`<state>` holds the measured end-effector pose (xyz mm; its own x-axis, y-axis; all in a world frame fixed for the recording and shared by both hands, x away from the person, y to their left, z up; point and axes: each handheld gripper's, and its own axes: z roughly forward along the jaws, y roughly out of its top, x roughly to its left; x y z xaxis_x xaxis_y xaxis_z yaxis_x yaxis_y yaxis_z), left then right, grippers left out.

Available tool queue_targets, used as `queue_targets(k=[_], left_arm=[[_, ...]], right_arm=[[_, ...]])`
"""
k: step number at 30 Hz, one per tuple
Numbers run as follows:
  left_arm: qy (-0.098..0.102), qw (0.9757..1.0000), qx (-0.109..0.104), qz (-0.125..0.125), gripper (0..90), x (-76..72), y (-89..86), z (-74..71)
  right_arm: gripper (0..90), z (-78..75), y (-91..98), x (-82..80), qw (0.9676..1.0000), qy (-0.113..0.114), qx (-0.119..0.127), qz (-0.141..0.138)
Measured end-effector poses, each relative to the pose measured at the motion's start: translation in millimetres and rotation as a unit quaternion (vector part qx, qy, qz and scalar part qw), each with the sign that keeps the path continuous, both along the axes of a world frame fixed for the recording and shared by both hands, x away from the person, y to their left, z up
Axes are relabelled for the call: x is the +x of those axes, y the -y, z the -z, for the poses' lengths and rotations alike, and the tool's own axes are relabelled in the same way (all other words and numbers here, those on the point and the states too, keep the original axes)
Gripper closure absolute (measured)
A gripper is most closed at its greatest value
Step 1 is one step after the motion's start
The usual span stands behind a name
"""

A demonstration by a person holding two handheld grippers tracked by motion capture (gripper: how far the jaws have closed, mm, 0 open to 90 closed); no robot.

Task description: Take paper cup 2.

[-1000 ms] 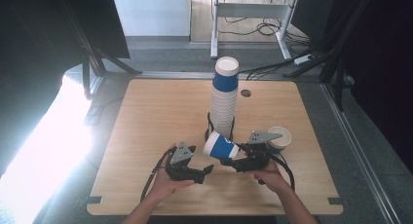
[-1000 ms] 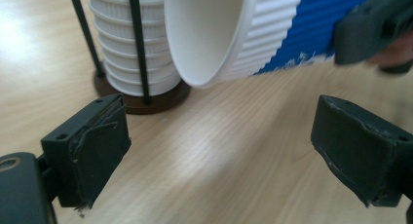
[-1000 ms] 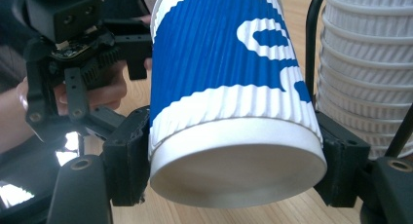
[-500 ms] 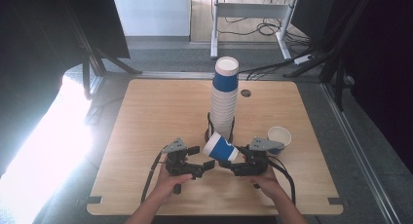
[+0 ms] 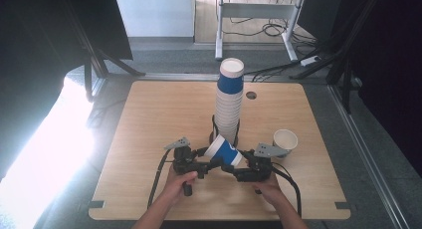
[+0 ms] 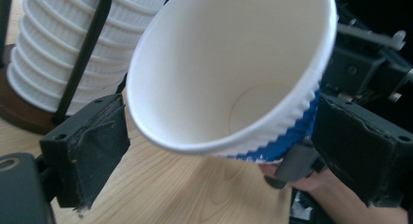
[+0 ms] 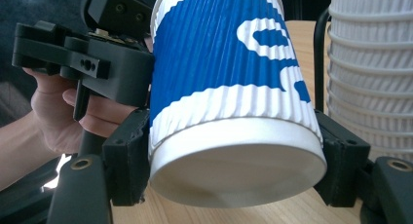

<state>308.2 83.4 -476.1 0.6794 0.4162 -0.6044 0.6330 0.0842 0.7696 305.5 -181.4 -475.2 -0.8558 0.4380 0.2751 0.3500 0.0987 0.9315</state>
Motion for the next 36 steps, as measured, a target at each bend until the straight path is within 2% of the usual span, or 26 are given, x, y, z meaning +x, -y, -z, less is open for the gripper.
queue_targets(k=[3,8,11,20,28,36], left_arm=[[-0.008,0.9999,-0.014,0.002,6.8,3.1,0.6,-0.9],[-0.011,0.9997,-0.019,0.005,5.9,7.2,5.0,-3.7],[-0.02,0.9992,-0.035,0.006,5.9,10.4,5.5,-3.0],[-0.039,0.9976,-0.057,-0.003,6.1,16.0,9.4,-2.8],[-0.038,0.9969,-0.069,-0.008,9.1,17.8,10.7,-1.8],[-0.024,0.9974,-0.067,-0.012,11.5,16.2,10.8,-2.3]], right_arm=[[27.8,0.8,-1.3,-0.4,1.0,0.003,-0.001,-0.002],[27.8,2.3,-4.3,-1.2,1.0,0.002,0.001,-0.004],[27.9,2.0,-4.6,-1.2,1.0,0.004,0.002,-0.003],[28.1,1.5,-5.4,-1.0,1.0,0.009,-0.001,-0.003],[28.2,1.9,-7.9,-1.5,0.9999,0.013,-0.006,-0.006],[27.9,2.2,-7.6,-0.7,0.9999,0.01,-0.007,-0.008]])
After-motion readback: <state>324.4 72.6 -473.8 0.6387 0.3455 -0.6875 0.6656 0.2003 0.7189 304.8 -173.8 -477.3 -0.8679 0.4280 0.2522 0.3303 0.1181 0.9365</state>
